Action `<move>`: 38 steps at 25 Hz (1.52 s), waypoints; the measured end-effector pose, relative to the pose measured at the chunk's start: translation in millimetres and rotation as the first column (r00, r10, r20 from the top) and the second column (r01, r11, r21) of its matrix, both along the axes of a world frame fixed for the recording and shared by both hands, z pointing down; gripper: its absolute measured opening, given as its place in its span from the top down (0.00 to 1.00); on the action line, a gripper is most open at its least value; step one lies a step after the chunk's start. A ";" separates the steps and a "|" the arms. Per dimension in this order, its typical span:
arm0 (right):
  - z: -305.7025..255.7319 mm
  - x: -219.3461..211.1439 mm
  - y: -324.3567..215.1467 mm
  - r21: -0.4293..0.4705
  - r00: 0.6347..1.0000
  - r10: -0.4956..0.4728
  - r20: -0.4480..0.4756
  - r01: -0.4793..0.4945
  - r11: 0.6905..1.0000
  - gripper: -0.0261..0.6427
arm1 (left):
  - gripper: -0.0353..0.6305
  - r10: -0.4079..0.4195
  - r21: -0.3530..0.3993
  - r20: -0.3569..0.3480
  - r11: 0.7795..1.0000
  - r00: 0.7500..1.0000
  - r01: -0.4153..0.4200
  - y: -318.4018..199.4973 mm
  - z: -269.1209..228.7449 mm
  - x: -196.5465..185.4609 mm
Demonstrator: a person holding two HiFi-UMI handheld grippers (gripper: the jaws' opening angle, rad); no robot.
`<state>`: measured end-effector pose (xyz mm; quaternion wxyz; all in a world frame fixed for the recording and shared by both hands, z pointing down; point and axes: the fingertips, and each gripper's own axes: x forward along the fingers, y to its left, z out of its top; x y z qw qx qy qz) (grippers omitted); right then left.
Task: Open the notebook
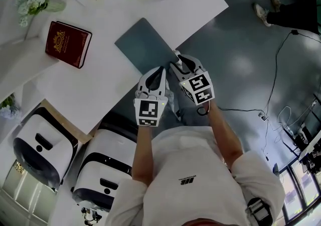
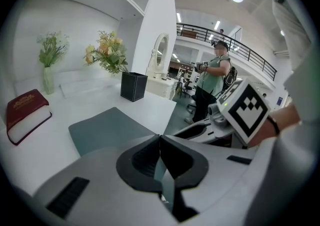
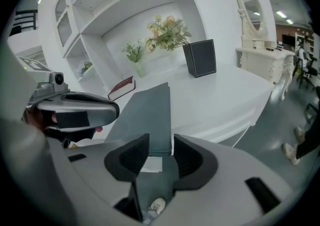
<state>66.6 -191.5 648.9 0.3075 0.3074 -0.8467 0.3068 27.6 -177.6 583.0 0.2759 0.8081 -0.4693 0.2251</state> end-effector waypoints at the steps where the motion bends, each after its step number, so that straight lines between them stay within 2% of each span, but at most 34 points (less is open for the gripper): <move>1: 0.4 0.0 0.0 -0.006 1.000 0.003 0.005 -0.003 1.000 0.75 | 0.95 -0.001 -0.001 0.000 1.000 1.000 0.001 0.1 0.4 0.0; 5: 0.0 -0.1 0.6 -0.021 0.999 0.023 0.033 -0.022 1.000 0.79 | 0.95 -0.004 -0.006 0.000 1.000 1.000 0.004 0.9 2.4 0.4; 12: -8.1 7.1 -5.3 0.010 0.997 0.056 0.056 -0.057 0.998 0.95 | 0.95 -0.003 -0.008 0.000 1.000 1.000 0.003 0.9 4.7 3.9; 38: -51.8 1.3 0.5 0.116 0.998 0.036 0.057 -0.042 0.992 0.96 | 0.95 -0.033 0.062 0.010 0.998 0.999 0.032 11.9 -26.4 -7.7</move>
